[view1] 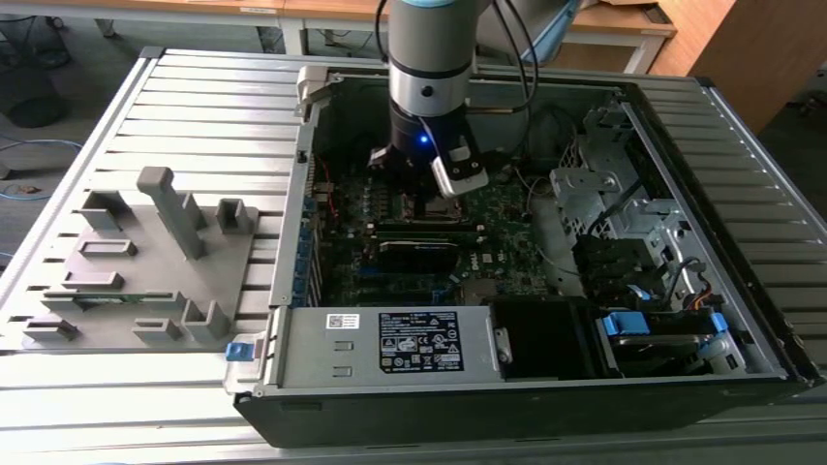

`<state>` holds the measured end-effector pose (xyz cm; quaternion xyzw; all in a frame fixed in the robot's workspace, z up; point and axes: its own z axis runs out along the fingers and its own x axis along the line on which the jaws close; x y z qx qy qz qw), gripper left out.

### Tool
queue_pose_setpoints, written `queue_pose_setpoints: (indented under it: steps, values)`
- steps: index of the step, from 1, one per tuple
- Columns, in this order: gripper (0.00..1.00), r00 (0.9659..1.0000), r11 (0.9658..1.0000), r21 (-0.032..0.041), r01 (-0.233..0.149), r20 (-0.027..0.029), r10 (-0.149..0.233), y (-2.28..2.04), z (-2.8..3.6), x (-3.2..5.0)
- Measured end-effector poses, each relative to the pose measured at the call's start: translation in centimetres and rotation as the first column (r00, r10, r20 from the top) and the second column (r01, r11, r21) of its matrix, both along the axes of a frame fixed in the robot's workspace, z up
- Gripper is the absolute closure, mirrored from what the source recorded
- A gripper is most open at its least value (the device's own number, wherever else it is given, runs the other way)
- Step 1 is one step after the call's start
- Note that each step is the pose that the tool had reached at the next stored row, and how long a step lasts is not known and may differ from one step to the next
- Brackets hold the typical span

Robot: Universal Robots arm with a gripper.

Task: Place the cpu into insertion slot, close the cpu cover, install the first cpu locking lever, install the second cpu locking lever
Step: 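Install the second cpu locking lever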

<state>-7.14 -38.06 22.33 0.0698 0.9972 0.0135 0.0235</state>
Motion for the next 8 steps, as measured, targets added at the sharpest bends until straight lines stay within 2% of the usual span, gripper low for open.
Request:
queue_pose_setpoints:
  steps: [8]
  values:
    - [0.89,1.0,1.0,0.0,0.0,0.0,0.0,0.0,-0.43,-0.41]
